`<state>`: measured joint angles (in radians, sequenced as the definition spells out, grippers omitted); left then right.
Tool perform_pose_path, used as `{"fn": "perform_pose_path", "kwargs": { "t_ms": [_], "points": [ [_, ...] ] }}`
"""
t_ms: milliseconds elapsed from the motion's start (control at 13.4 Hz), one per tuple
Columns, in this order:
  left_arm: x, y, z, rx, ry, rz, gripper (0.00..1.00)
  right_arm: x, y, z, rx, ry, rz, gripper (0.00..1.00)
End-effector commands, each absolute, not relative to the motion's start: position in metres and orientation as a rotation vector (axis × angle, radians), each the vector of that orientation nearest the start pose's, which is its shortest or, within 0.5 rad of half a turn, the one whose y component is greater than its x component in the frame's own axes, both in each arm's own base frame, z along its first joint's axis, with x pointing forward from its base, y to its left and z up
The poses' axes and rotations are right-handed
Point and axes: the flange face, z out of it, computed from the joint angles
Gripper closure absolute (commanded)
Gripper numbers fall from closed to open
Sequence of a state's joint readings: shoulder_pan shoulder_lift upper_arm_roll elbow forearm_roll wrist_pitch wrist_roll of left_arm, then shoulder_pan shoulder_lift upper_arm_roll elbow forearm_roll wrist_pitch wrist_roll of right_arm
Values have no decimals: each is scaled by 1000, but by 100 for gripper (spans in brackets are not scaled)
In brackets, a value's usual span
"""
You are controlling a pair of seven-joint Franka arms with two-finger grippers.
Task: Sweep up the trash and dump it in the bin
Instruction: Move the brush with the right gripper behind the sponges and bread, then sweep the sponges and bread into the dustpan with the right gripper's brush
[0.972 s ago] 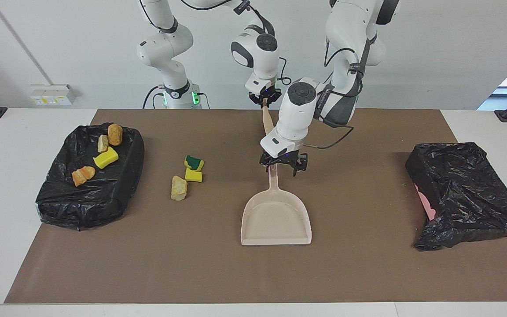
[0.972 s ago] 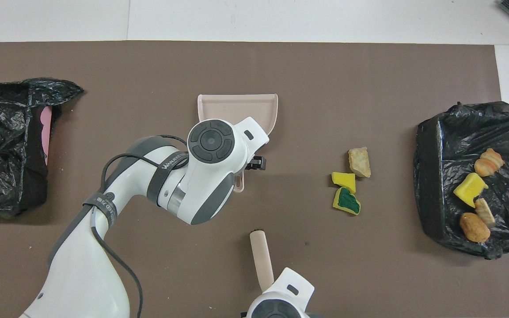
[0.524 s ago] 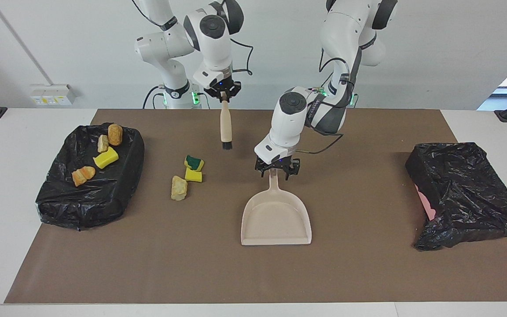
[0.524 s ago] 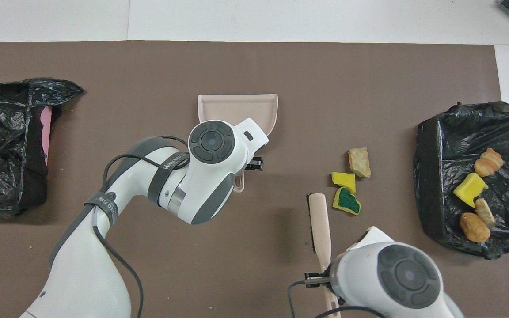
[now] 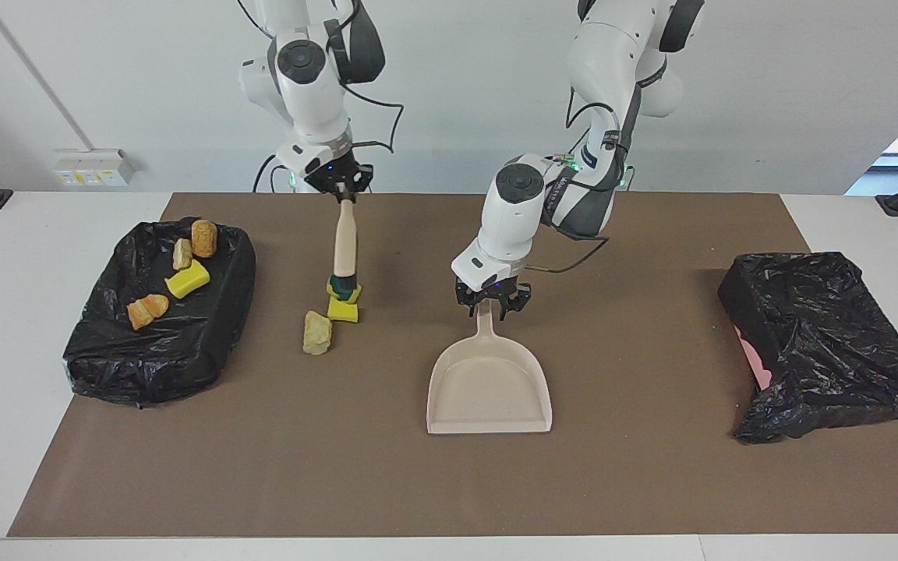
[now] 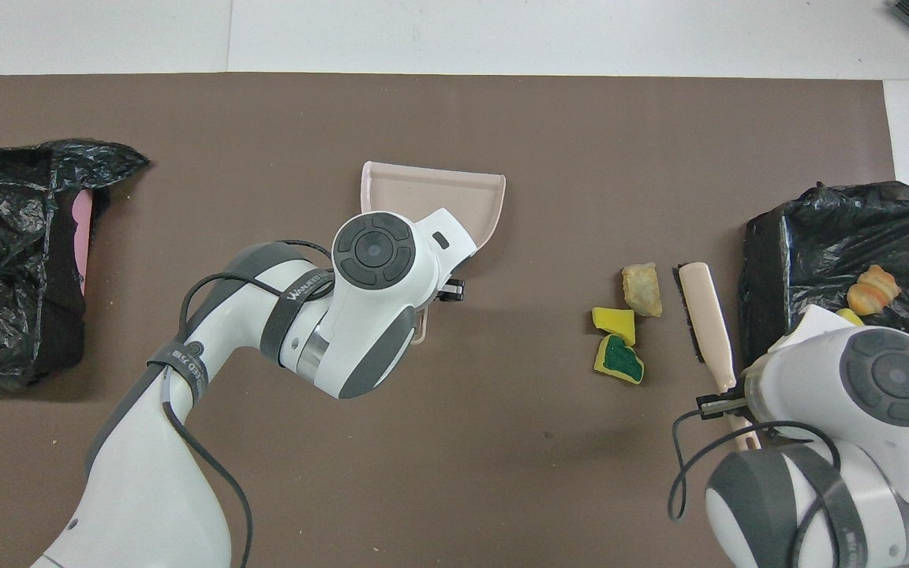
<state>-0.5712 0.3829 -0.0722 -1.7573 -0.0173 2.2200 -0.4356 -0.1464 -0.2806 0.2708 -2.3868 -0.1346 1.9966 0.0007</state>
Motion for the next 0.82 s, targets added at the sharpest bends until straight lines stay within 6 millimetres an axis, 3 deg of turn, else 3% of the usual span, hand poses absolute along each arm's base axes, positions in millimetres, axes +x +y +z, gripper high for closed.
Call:
{"fn": "perform_pose_path", "kwargs": {
  "t_ms": [0, 75, 224, 374, 449, 598, 748],
  "points": [
    [525, -385, 378, -3163, 406, -49, 98, 463, 37, 371, -3331, -421, 224, 100],
    [521, -378, 394, -3135, 510, -23, 100, 466, 41, 356, -3315, -439, 253, 100],
    [511, -368, 413, -3075, 686, 50, 100, 464, 53, 351, -3303, -486, 273, 100],
    [505, -362, 414, -2979, 966, 139, 100, 454, 89, 345, -3277, -581, 312, 100],
    [503, -358, 412, -2926, 1103, 181, 100, 450, 103, 337, -3241, -543, 326, 100],
    [501, -349, 411, -2837, 1309, 238, 100, 449, 136, 345, -3188, -437, 315, 100],
    [497, -341, 409, -2651, 1531, 248, 100, 456, 127, 367, -3217, -261, 301, 100]
  ]
}}
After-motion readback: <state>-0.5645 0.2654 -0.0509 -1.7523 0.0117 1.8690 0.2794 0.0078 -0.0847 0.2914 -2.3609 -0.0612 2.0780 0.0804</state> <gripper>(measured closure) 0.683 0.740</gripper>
